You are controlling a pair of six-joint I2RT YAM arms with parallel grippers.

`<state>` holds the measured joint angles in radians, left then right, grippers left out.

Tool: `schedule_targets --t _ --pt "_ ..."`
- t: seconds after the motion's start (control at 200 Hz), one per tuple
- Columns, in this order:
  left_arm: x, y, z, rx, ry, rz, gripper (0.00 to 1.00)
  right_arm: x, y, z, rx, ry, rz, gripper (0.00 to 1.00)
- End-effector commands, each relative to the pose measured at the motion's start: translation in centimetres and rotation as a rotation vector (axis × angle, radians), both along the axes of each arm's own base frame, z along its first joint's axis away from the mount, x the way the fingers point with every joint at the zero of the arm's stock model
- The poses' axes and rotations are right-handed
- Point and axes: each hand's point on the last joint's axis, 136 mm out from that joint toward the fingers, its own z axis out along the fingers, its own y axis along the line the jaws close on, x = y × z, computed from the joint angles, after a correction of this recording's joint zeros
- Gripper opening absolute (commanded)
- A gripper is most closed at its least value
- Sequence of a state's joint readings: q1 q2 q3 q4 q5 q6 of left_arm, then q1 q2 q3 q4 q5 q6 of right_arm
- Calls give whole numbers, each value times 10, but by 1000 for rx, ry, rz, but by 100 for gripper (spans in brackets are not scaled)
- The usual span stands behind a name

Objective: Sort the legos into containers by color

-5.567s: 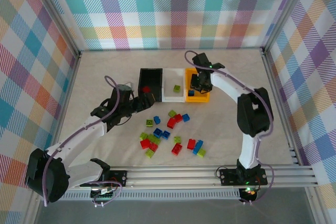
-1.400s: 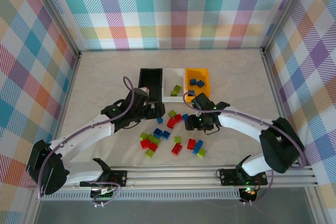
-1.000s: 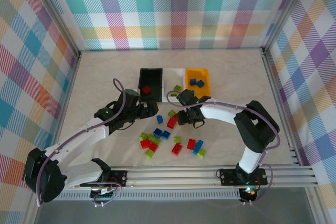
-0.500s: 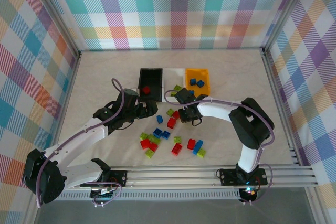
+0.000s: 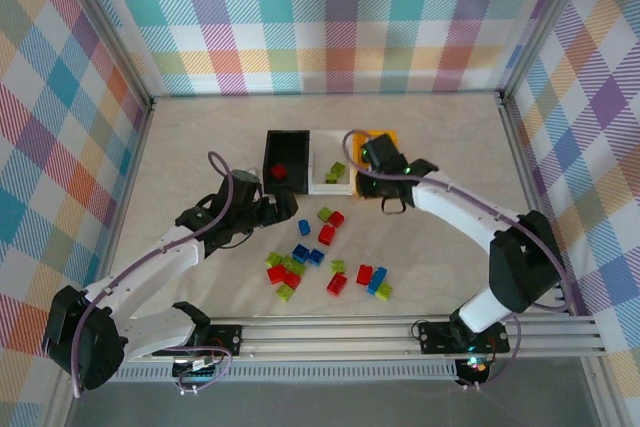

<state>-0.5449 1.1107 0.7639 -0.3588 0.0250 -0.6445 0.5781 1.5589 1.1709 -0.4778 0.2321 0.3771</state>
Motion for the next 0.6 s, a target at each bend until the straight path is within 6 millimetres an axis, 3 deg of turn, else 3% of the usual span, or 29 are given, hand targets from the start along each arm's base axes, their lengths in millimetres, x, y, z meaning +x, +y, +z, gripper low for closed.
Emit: schedule_targets --t 0.0,0.115,0.26,0.35,0.435,0.515,0.595 --pt "2 -1 11 -79 -24 2 100 30 -18 -3 0 19 -86 31" --pt "0 1 9 -71 -9 -8 100 65 -28 -13 -9 47 -151 31" --pt "-3 4 3 -54 10 -9 100 92 -30 -31 -19 93 -192 33" --pt "-4 5 1 -47 17 -12 100 100 -26 -38 -26 111 -196 39" --pt "-3 6 0 -39 18 -14 100 104 -23 -39 -16 124 -203 53" --pt "-2 7 0 -28 17 -22 100 105 -19 -31 11 114 -196 65" --pt "-1 4 -1 -20 20 -37 100 104 -17 -16 36 91 -188 68"
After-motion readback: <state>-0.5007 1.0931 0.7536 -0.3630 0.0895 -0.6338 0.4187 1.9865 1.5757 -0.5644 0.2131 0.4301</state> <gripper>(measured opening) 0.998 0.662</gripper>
